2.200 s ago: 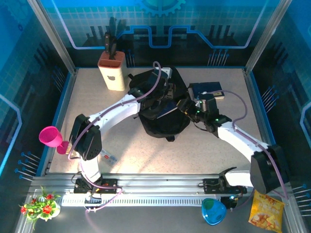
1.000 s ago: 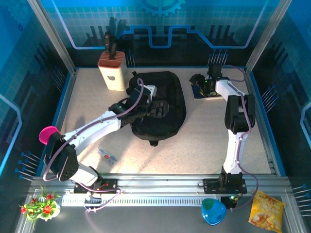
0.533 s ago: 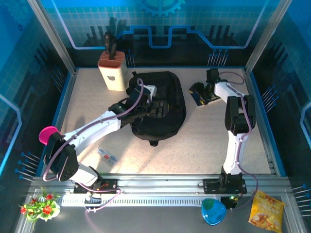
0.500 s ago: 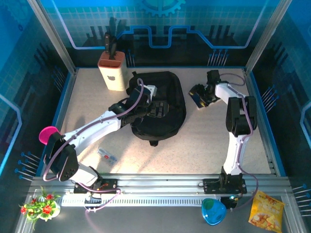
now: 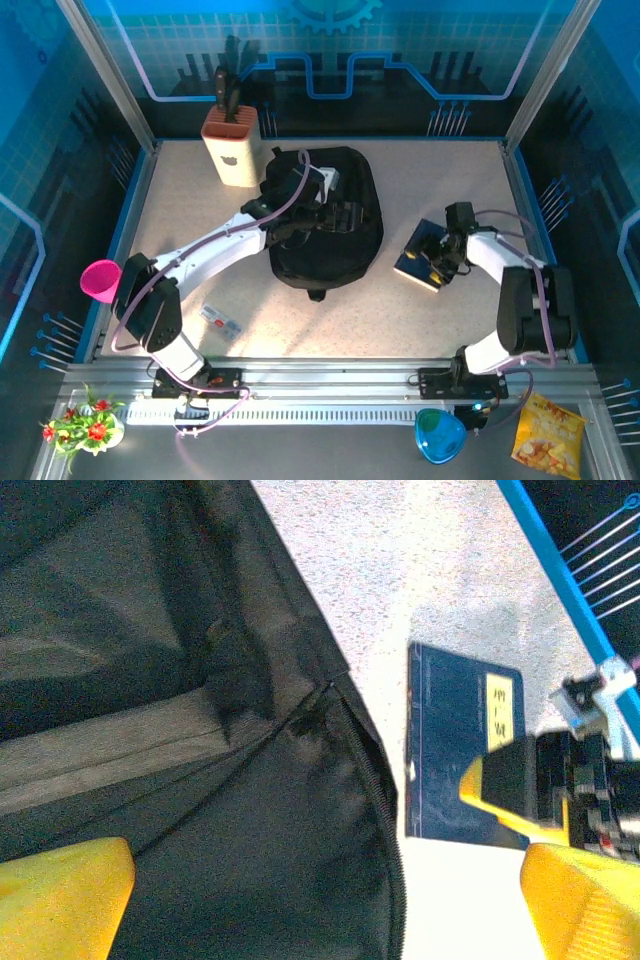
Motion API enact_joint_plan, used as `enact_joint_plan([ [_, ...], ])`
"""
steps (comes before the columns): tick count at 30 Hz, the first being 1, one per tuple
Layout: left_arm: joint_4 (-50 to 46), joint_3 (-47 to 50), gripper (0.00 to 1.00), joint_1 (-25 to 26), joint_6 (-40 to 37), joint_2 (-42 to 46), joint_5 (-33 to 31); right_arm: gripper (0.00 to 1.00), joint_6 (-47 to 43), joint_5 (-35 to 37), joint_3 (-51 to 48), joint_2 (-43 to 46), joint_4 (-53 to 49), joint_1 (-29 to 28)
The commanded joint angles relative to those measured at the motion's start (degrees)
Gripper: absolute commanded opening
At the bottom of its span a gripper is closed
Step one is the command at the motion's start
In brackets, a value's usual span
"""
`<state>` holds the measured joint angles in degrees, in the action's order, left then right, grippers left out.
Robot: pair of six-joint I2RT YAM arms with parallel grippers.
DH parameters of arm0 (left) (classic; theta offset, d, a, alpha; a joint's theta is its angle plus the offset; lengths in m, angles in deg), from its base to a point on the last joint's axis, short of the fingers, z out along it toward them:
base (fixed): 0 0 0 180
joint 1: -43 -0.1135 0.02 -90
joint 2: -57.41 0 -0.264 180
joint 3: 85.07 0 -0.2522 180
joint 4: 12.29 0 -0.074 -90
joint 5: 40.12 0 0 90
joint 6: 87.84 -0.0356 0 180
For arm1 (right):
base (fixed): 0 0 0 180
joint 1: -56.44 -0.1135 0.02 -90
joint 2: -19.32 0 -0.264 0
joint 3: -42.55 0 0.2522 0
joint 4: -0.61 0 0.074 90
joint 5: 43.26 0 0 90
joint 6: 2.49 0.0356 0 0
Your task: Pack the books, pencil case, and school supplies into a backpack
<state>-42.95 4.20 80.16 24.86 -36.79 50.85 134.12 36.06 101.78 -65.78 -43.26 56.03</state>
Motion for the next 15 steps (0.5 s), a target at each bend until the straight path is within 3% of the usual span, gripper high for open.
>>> enact_joint_plan([
  [1,-1.9,-4.4,0.99,1.2,2.2,-2.8,3.6,0.80,-3.3,3.2,-0.8,4.4,-7.4,0.5],
  [6,-3.3,-12.2,0.99,5.2,3.3,-9.8,5.1,0.82,-8.4,7.0,4.6,10.5,-6.8,1.9],
  [15,-9.1,-28.2,0.96,10.4,7.9,-25.3,7.7,0.80,-10.9,10.2,5.9,8.3,-6.0,8.2],
])
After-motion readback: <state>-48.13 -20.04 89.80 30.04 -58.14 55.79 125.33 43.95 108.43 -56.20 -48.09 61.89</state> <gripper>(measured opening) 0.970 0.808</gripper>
